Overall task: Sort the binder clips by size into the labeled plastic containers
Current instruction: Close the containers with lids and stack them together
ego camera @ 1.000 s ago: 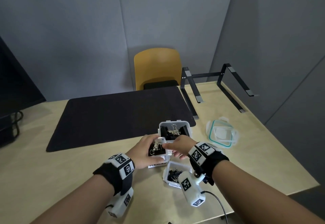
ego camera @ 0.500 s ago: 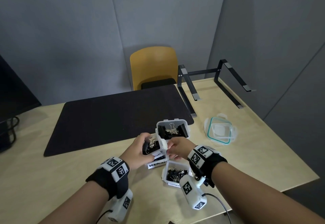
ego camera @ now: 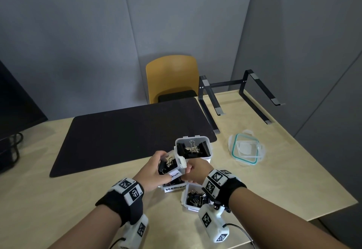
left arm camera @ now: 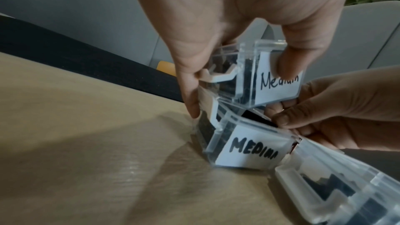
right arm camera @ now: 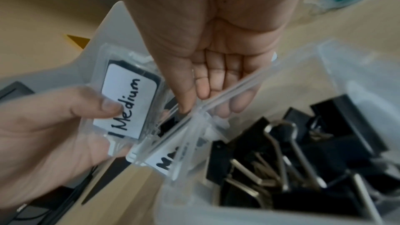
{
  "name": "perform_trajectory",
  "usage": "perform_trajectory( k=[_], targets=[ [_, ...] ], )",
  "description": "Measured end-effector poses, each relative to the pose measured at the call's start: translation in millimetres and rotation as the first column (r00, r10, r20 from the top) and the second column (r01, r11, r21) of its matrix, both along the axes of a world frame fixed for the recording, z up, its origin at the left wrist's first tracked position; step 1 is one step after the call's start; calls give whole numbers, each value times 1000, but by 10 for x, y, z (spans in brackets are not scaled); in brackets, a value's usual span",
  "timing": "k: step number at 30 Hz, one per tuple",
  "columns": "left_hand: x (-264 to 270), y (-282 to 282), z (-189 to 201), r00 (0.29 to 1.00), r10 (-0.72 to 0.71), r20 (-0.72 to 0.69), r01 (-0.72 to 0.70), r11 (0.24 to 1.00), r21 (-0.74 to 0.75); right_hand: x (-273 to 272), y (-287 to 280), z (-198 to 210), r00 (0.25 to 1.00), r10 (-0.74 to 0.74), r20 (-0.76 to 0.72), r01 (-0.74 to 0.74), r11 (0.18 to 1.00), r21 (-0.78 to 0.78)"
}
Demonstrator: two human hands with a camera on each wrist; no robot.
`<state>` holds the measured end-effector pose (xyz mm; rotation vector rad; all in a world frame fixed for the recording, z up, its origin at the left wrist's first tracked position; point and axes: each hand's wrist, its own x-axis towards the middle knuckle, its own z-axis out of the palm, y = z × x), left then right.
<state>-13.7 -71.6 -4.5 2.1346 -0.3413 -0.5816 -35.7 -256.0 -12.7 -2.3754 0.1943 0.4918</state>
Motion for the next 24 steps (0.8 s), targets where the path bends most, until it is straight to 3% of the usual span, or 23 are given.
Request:
perform_trajectory(
  k=[7,13,16,21,24],
  targets=[
    [15,18,20,999,-32,22,32,999,9,-8,23,-68,1000,-27,3,27,999,-40],
    [29,-7,24,988,-123,95,110,986,124,-40,-113,62,998,55,18,-56,998,10],
    [38,-32,42,972,-187,139,156,965,212,-52,-158,99,999,8,42,-9,1000,30],
    [82,-61,88,961,-222,165,167,942,292,-91,-130,169,993,-115,9,106,943,316],
    [93,-47,82,959,-221,179,160,940,303,-76,-133,163,990,-137,-36,141,923,359]
  ],
)
